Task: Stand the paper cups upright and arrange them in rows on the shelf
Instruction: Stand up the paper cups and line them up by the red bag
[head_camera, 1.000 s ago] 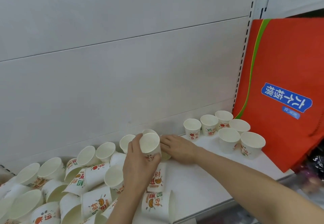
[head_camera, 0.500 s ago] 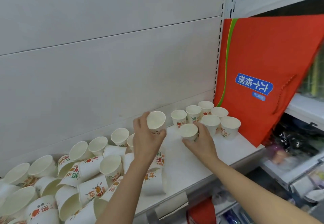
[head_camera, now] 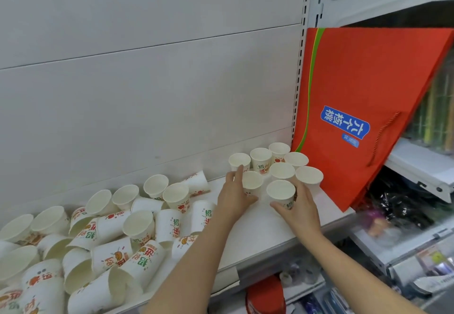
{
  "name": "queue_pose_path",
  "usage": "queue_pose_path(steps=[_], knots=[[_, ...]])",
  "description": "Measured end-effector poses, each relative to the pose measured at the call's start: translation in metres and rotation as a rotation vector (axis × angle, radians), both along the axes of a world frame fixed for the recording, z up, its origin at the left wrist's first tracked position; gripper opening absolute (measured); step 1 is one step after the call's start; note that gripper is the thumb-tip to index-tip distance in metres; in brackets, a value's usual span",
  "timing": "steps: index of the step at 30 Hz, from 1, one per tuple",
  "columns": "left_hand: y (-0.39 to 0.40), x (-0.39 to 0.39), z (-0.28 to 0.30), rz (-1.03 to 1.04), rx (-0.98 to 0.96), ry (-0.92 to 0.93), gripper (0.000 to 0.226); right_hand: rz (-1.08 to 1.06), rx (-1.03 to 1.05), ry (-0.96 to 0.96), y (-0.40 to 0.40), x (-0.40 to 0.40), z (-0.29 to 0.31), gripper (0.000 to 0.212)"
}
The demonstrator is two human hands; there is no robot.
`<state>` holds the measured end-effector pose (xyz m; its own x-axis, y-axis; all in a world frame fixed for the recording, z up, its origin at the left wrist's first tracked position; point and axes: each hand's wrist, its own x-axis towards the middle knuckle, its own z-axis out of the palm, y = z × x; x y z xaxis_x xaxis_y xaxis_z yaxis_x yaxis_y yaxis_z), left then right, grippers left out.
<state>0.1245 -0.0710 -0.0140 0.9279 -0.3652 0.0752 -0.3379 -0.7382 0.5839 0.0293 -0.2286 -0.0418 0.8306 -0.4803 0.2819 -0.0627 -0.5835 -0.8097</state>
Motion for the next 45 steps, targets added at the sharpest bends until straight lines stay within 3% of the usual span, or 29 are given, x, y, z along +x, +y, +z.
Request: queue_pose_path(steps=[4, 7, 10, 14, 18, 23, 28, 32, 34, 38, 41, 45], knots=[[0.050, -0.025, 0.008, 0.158, 0.024, -0.196, 0.072, 0.057, -0.069, 0.042, 0.001, -0.001, -0.003, 0.094], [0.091, -0.046, 0.009, 0.354, 0.183, -0.284, 0.059, 0.016, -0.326, 0.000, 0.006, -0.010, -0.005, 0.089], [0.100, -0.054, 0.005, 0.363, 0.330, -0.174, 0.073, -0.022, -0.499, -0.171, 0.022, -0.022, -0.008, 0.075], [0.092, -0.048, 0.005, 0.368, 0.290, -0.046, 0.071, 0.113, -0.569, -0.331, 0.055, -0.014, -0.003, 0.050], [0.111, -0.045, 0.011, 0.382, 0.082, -0.028, 0.075, 0.219, -0.509, -0.315, 0.091, 0.022, 0.007, 0.033], [0.157, -0.054, 0.026, 0.415, -0.321, -0.097, 0.087, 0.290, -0.369, -0.011, 0.134, 0.082, 0.019, 0.028], [0.194, -0.054, 0.037, 0.376, -0.483, -0.089, 0.075, 0.184, -0.133, 0.147, 0.161, 0.129, 0.013, 0.029], [0.200, -0.043, 0.039, 0.333, -0.549, -0.075, 0.075, 0.127, 0.024, 0.135, 0.167, 0.136, 0.009, 0.025], [0.195, -0.037, 0.036, 0.301, -0.551, -0.063, 0.078, 0.095, -0.074, 0.055, 0.163, 0.133, 0.010, 0.024], [0.181, -0.025, 0.028, 0.227, -0.523, -0.039, 0.081, 0.031, -0.554, -0.206, 0.136, 0.132, 0.016, 0.023], [0.172, -0.018, 0.023, 0.181, -0.475, -0.045, 0.080, 0.088, -0.816, -0.193, 0.119, 0.137, 0.015, 0.033], [0.169, -0.012, 0.019, 0.202, -0.446, -0.057, 0.081, 0.159, -0.892, -0.164, 0.117, 0.140, 0.013, 0.032]])
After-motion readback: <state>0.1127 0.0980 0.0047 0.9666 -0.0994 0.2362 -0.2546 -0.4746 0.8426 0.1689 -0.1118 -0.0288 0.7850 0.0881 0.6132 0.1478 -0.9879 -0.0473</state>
